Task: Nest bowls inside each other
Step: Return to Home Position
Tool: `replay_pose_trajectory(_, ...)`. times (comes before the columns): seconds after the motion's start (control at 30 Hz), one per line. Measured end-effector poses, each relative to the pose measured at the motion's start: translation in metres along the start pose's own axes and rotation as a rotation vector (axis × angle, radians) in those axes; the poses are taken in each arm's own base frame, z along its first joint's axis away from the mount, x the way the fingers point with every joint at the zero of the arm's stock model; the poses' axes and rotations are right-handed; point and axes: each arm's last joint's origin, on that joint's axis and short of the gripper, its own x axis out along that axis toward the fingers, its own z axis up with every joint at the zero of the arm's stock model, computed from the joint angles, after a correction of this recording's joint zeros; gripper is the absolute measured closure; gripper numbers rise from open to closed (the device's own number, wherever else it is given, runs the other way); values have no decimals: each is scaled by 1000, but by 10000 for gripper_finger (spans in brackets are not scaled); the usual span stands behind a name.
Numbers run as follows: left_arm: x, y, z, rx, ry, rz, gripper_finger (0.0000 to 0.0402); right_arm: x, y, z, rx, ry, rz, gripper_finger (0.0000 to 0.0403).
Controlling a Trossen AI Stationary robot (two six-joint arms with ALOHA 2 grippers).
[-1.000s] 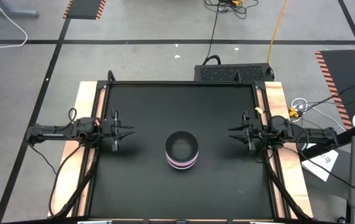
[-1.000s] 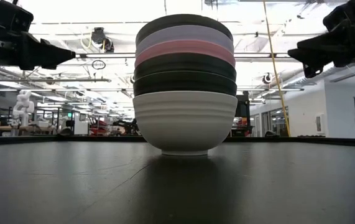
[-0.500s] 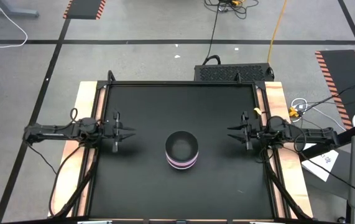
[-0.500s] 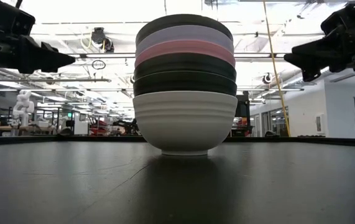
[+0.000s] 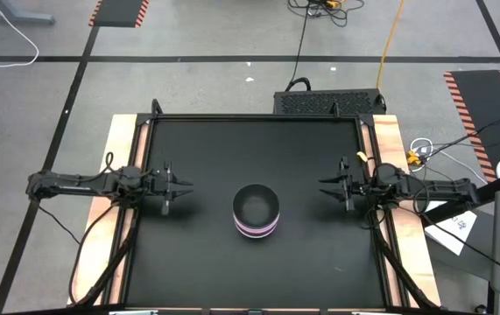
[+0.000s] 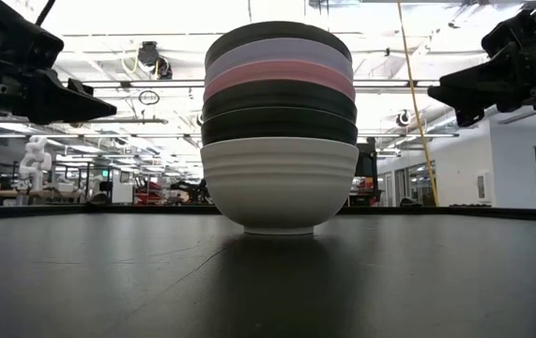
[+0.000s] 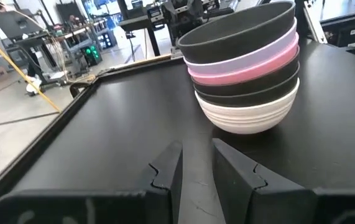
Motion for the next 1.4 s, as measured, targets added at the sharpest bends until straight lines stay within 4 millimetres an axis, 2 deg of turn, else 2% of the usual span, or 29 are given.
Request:
replay_pose_trajectory(0.4, -7, 3, 8, 32, -101, 67, 314, 0, 0, 1, 4, -13, 4, 275)
replay_pose_trajectory(0.63, -14, 0, 12, 70, -80, -75, 314, -2, 6, 10, 24, -92, 199, 275)
replay_pose_trajectory(0.97, -27, 4, 28, 38, -70, -88, 314, -3, 9, 9, 67, -78, 244, 275)
replay_pose_trajectory(1.2, -26, 3, 26, -2, -70, -102, 314, -4, 17, 9, 77, -68, 330, 275)
replay_pose_trajectory(1.4, -19, 0, 22, -38, -177, -159, 314, -5, 23, 15, 86, -137, 399, 275)
